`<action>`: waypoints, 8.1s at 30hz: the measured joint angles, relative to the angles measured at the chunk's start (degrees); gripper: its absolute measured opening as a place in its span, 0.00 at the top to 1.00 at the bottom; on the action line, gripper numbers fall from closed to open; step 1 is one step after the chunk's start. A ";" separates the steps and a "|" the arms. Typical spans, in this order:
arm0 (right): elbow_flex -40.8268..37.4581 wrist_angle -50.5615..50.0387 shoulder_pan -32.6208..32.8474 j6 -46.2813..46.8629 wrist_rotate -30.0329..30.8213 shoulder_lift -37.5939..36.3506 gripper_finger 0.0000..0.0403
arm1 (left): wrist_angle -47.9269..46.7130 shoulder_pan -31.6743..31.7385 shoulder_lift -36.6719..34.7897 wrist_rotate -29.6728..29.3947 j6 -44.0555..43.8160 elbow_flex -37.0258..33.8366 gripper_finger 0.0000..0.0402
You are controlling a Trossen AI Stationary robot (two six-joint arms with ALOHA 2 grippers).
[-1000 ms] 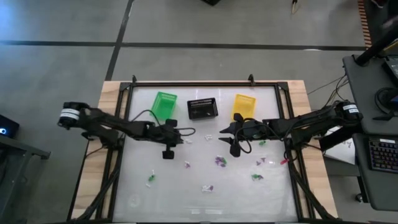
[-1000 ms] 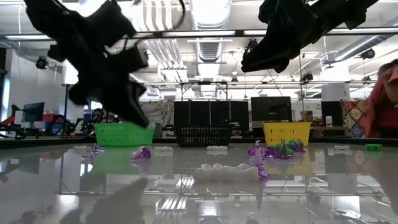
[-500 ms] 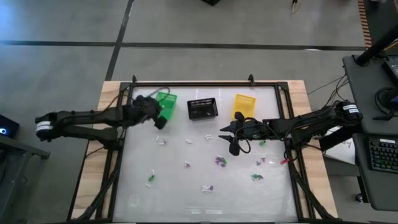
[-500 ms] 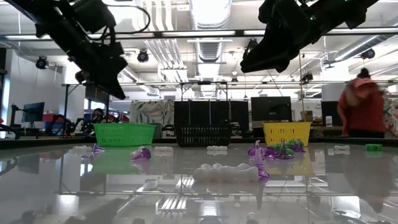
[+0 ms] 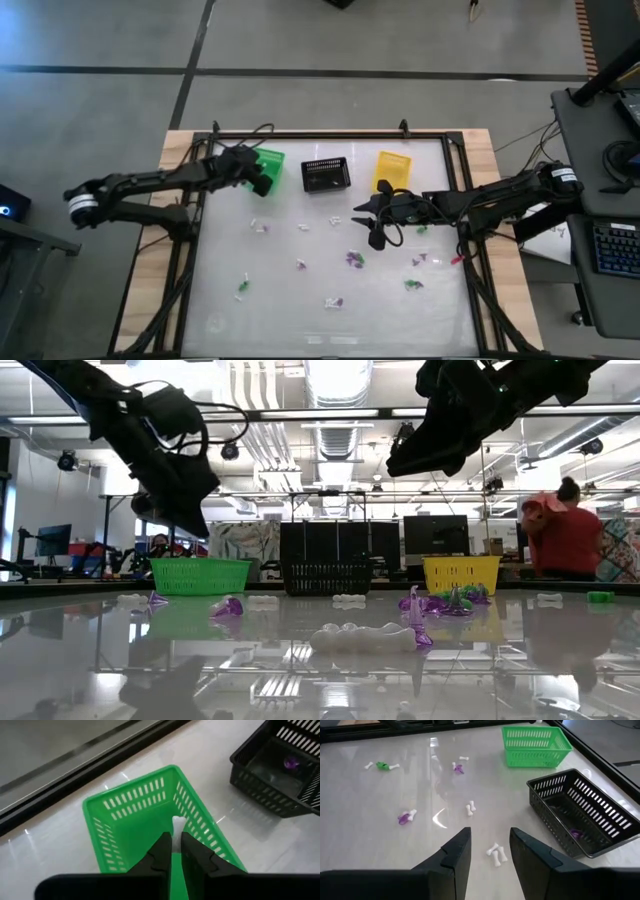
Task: Sort Halloween decoration
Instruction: Put the white bone toy into the green basket, then put the purple witch hat toy into the black basket, then put the white bone toy into the green basket
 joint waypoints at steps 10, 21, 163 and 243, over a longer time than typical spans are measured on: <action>0.00 -0.13 0.02 0.00 0.00 0.00 0.68 | -1.26 0.00 3.01 -0.20 0.92 2.13 0.83; 0.00 -0.27 0.04 9.68 -2.77 0.00 0.68 | -3.57 -3.11 -0.96 0.27 1.45 4.04 0.80; 5.27 16.29 -12.84 2.06 -3.15 10.53 0.68 | 20.55 -24.71 6.30 18.42 10.53 2.67 0.81; -6.34 21.93 5.81 -2.58 0.00 1.92 0.73 | -19.90 -37.05 12.36 3.28 -4.45 1.98 0.66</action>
